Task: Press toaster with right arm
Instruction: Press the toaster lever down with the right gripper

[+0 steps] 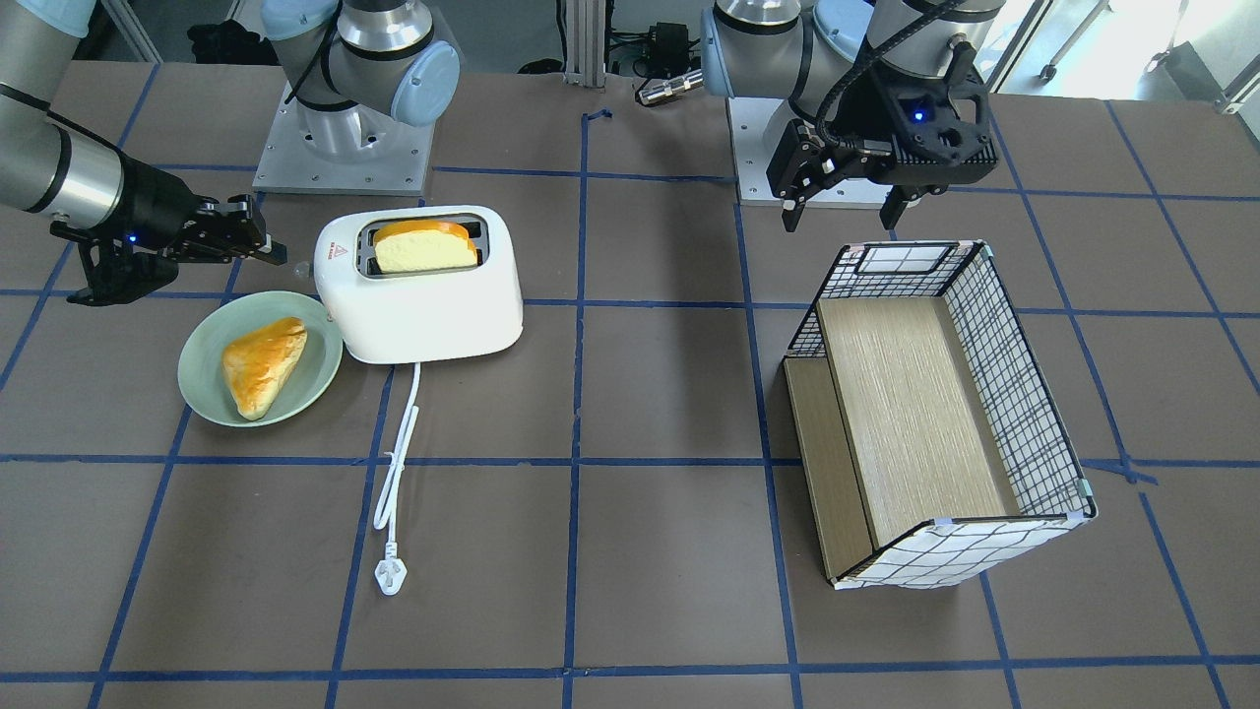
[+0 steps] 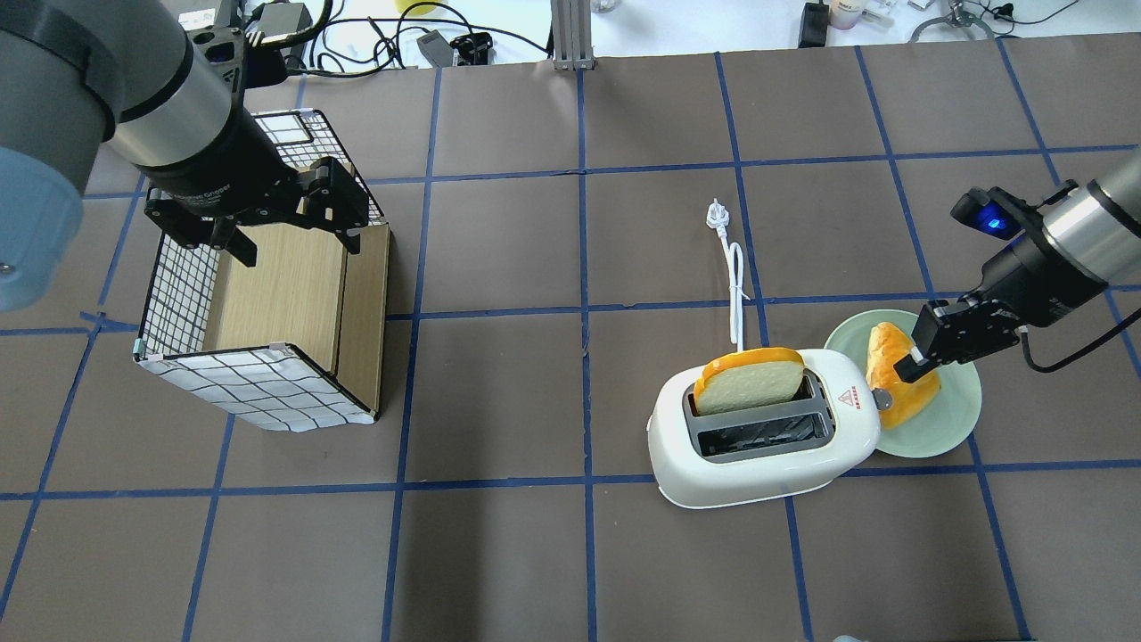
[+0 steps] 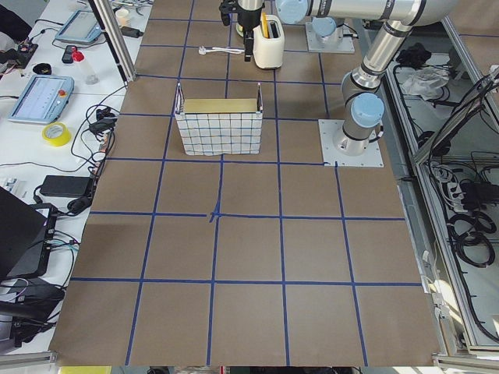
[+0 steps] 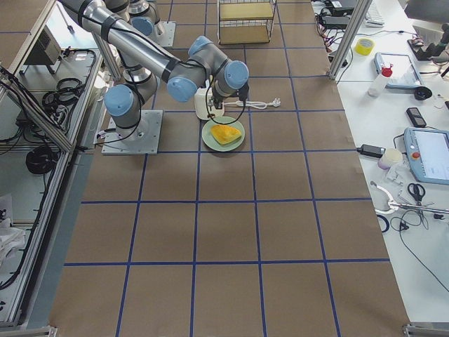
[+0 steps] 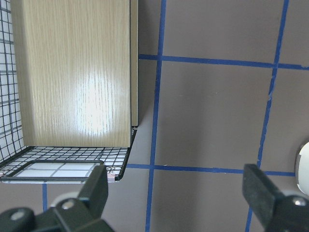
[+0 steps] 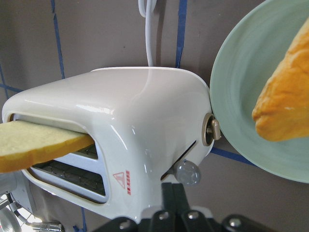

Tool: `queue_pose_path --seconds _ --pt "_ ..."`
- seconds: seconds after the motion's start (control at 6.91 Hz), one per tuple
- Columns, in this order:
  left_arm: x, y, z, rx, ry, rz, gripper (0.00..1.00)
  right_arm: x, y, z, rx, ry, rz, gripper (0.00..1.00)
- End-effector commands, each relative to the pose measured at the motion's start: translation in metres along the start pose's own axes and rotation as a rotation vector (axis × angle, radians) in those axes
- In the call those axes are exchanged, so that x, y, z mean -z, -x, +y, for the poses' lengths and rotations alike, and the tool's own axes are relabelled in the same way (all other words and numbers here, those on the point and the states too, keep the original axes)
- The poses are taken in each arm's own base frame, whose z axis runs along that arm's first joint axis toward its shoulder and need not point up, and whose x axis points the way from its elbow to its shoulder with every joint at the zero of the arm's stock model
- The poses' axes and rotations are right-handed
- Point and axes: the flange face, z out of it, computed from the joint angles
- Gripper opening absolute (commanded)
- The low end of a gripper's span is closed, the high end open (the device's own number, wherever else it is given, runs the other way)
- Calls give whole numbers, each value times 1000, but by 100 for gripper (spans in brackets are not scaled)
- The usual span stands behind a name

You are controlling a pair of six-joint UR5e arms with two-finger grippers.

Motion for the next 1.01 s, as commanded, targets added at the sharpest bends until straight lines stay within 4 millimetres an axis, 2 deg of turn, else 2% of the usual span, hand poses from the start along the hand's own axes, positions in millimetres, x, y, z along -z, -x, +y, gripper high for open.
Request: queue_pose_path --seconds 0.0,0.87 --pt "0 0 0 0 0 0 100 -20 -5 5 3 30 -26 0" --pt "0 0 0 0 0 1 100 -37 -22 -3 -7 52 -24 0"
